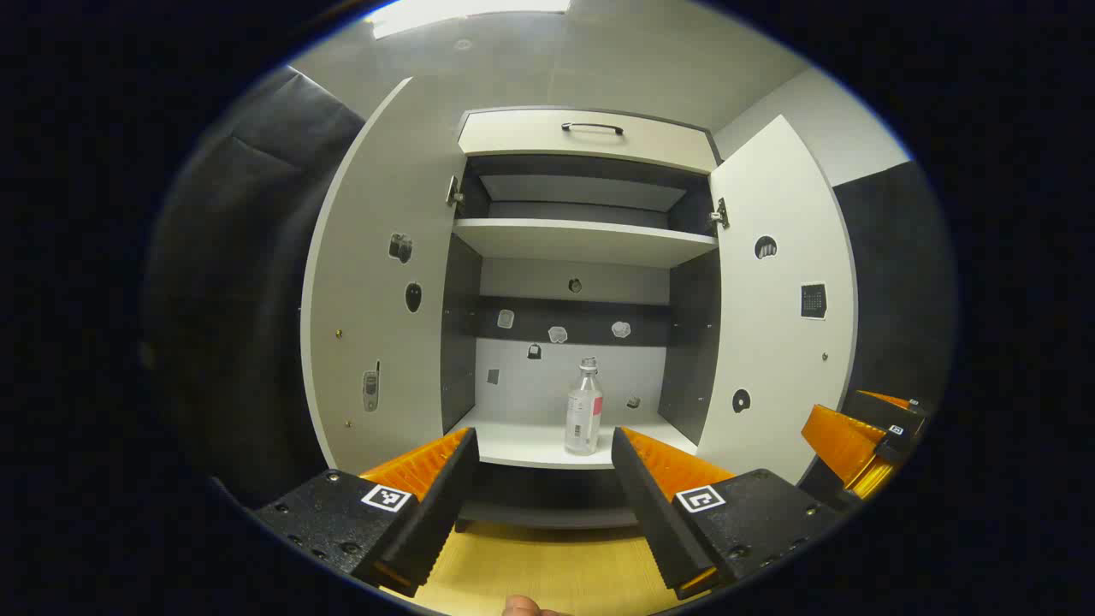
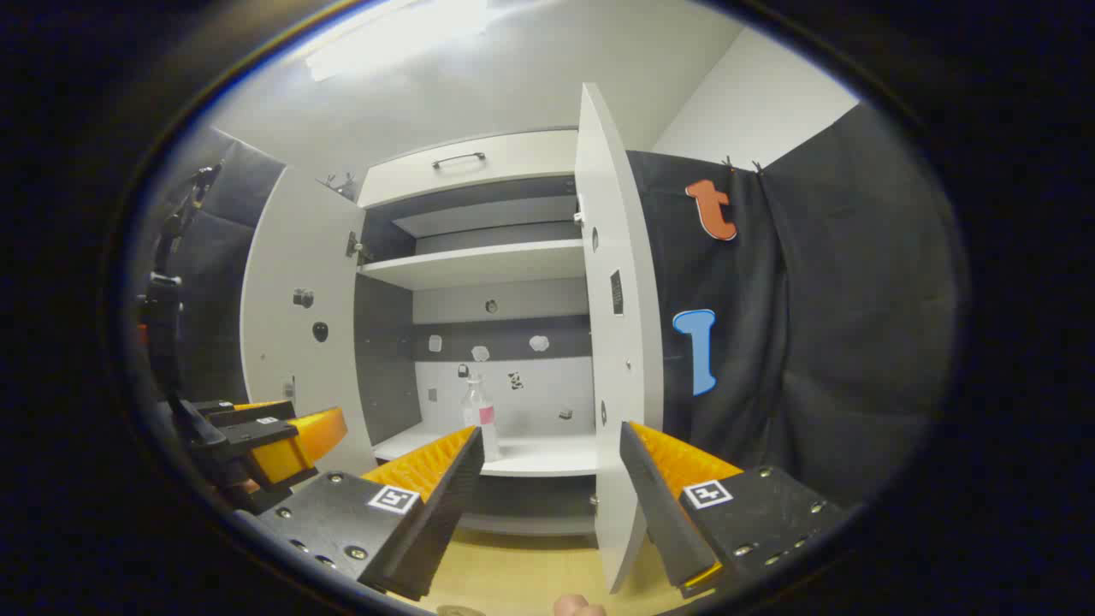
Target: Grasp the bottle in the cabinet with the left hand and place it on the coaster, then close the right door with the right hand and the left door with the left hand.
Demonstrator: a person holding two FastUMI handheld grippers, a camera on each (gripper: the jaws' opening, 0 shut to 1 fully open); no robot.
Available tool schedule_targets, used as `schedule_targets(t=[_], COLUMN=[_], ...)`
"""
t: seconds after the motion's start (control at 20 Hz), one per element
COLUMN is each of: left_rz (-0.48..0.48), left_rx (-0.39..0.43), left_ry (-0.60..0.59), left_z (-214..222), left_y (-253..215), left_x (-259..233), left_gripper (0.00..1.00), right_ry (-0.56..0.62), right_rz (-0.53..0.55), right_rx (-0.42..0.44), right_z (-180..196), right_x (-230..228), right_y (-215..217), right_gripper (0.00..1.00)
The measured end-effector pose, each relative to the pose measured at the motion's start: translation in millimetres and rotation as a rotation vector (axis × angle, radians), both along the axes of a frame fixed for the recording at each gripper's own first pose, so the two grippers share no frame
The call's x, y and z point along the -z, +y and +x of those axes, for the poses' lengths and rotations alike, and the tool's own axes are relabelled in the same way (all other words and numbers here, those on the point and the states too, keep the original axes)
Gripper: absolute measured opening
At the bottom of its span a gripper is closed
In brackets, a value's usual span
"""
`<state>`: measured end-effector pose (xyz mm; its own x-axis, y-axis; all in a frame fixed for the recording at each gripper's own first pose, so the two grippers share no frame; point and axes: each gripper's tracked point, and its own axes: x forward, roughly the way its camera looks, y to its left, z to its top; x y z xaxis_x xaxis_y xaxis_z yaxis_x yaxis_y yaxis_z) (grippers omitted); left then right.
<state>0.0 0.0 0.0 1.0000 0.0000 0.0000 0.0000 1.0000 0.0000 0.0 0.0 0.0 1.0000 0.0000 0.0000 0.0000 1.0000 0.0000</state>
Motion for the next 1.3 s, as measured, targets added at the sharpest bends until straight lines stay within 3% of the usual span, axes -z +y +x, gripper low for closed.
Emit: schedule_targets(t=[0.95,1.3], left_rz=[-0.010,-0.010], left_rx=[-0.022,0.006], left_ry=[-0.021,0.013], left_z=[0,7], left_y=[4,-7], left_x=[-3,10], left_gripper=[0.96,0.96], right_ry=[-0.005,-0.005], right_rz=[-0.026,-0.043], right_rx=[-0.018,0.006], right_z=[3,-3], right_x=[-2,-1], right_y=[1,-12], right_gripper=[0.96,0.96])
